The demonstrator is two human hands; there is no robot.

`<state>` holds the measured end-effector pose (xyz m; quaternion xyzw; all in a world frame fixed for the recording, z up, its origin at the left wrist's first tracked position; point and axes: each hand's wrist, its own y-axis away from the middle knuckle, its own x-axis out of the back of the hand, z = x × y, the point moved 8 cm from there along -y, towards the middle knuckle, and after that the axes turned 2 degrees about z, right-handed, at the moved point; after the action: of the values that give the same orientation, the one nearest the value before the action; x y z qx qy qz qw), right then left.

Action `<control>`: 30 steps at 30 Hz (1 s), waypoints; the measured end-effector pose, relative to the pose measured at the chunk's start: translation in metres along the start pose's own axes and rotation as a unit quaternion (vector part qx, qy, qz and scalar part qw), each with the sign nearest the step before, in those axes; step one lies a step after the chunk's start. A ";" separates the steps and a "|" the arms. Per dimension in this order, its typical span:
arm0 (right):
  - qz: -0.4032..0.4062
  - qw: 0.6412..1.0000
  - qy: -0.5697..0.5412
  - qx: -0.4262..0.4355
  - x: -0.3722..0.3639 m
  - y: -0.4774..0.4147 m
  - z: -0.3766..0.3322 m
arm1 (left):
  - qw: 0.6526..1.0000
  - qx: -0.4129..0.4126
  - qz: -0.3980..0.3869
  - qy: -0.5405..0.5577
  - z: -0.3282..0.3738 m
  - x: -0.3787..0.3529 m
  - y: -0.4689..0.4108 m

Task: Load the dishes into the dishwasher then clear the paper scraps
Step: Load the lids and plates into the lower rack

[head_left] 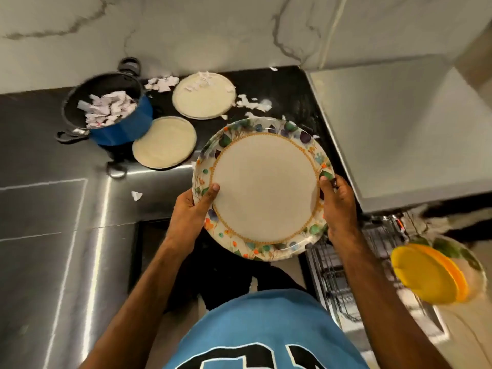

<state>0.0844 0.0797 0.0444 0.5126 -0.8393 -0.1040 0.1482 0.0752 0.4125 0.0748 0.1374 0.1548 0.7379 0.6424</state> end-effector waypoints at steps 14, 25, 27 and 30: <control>0.258 0.961 -0.075 -0.067 0.237 0.097 0.088 | 0.956 0.005 -0.242 -0.164 -0.037 -0.194 0.051; 0.346 0.918 -0.147 -0.122 0.376 0.132 0.162 | 0.874 -0.096 -0.384 -0.283 -0.054 -0.385 0.084; 0.347 0.916 -0.152 -0.130 0.396 0.138 0.176 | 0.855 -0.121 -0.400 -0.306 -0.058 -0.418 0.095; 0.357 0.910 -0.151 -0.147 0.423 0.145 0.193 | 0.827 -0.153 -0.424 -0.337 -0.064 -0.461 0.106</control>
<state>-0.2866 -0.2271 -0.0287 0.1298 -0.9538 -0.2424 0.1209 0.0169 -0.0606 0.0573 0.1987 -0.1431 0.3152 0.9169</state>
